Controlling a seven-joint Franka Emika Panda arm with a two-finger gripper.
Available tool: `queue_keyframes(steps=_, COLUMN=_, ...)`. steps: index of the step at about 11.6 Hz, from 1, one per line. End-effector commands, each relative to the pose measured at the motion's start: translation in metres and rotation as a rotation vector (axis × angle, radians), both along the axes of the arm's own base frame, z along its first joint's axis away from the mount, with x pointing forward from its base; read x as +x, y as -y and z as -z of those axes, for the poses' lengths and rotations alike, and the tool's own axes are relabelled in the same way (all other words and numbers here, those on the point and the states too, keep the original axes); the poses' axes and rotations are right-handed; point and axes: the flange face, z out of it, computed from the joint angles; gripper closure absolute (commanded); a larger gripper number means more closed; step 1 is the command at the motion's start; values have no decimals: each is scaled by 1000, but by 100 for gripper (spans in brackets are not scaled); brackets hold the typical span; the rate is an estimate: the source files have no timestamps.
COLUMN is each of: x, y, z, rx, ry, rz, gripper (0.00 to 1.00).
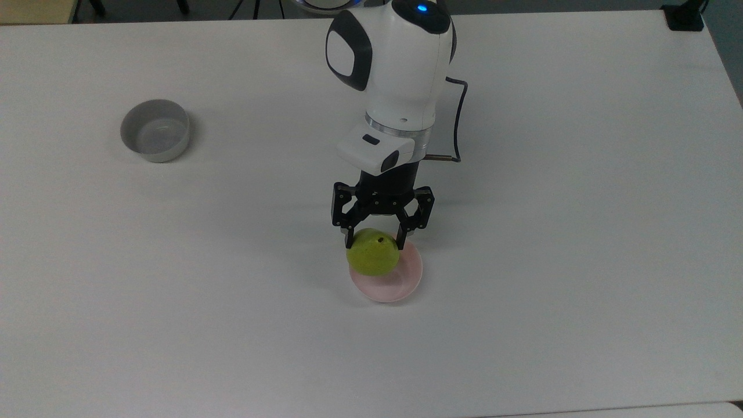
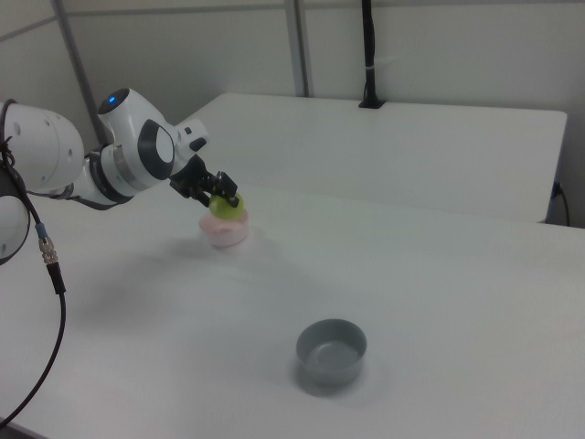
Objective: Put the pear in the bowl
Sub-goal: 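Lower the pear into the pink bowl and open the gripper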
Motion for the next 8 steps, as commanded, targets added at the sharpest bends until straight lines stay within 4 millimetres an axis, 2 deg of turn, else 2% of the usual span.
queue_keyframes(steps=1, x=-4, y=-3, z=3, rx=-16, ry=-9, rz=18, gripper=37)
queue_keyframes(steps=6, x=-3, y=-7, z=18, rx=-3, ry=-21, rz=39, gripper=32)
queue_keyframes(steps=8, x=-2, y=-9, z=16, rx=11, ry=-4, rz=32, gripper=29)
